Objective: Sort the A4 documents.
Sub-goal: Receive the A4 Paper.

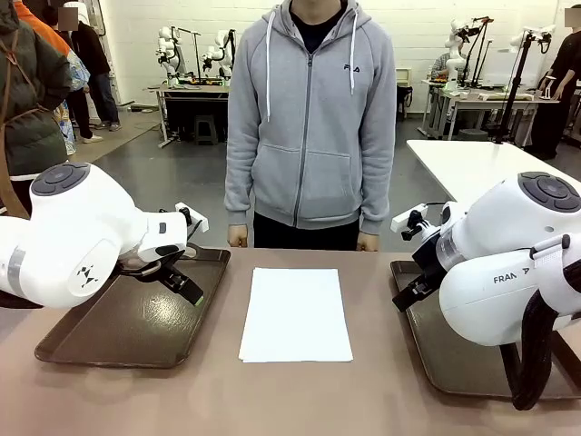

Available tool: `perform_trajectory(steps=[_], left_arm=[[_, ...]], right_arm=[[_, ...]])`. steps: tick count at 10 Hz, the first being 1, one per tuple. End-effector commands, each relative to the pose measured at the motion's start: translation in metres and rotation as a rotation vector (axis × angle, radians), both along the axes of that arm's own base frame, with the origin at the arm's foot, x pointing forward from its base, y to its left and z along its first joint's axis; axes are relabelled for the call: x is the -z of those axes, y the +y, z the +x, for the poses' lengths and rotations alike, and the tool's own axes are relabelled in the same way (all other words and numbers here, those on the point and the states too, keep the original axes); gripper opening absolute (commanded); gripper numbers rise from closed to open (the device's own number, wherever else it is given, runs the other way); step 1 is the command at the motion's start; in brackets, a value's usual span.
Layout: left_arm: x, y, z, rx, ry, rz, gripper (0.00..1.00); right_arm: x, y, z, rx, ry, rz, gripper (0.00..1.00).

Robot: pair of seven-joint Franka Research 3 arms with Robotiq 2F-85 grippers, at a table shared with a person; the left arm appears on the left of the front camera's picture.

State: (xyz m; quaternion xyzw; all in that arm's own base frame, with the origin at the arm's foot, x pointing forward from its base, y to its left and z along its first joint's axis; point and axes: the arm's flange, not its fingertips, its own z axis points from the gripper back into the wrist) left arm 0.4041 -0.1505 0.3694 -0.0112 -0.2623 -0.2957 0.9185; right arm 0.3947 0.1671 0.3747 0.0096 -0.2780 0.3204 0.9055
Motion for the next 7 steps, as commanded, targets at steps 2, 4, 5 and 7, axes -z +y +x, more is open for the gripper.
perform_trajectory(steps=[2,4,5,7], left_arm=[[-0.0024,0.0004,-0.0007,0.000,-0.005,-0.002,1.00],[-0.0024,0.0004,-0.0007,0.000,-0.005,-0.002,1.00],[-0.0024,0.0004,-0.0007,0.000,-0.005,-0.002,1.00],[-0.0024,0.0004,-0.0007,0.000,-0.005,-0.002,1.00]], right_arm=[[0.0001,-0.0001,0.0001,0.000,0.000,0.001,1.00],[0.0001,-0.0001,0.0001,0.000,0.000,0.001,1.00],[0.0001,-0.0001,0.0001,0.000,0.000,0.001,1.00],[0.0001,-0.0001,0.0001,0.000,0.000,0.001,1.00]])
